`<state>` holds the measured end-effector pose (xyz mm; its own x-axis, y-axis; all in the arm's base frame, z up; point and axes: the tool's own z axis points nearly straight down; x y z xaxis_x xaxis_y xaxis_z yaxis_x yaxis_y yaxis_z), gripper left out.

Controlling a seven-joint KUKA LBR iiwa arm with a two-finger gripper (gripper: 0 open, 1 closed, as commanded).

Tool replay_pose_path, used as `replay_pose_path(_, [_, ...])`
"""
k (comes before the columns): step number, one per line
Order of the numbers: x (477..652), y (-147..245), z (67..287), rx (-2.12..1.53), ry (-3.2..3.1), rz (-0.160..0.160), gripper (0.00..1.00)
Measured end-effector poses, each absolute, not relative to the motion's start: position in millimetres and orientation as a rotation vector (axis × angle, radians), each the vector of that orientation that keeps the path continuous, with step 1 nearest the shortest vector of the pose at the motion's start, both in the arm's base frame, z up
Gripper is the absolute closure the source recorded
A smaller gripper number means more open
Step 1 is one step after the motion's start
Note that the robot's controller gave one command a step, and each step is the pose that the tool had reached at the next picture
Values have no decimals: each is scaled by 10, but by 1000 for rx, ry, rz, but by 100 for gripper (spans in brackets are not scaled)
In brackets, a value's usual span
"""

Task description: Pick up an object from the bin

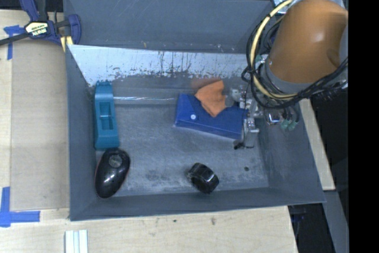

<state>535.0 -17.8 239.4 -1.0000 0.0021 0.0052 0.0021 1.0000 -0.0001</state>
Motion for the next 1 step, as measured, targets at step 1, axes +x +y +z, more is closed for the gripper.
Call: replay_pose_path(1, [5364,-178,2441,-3,-3145,0,0])
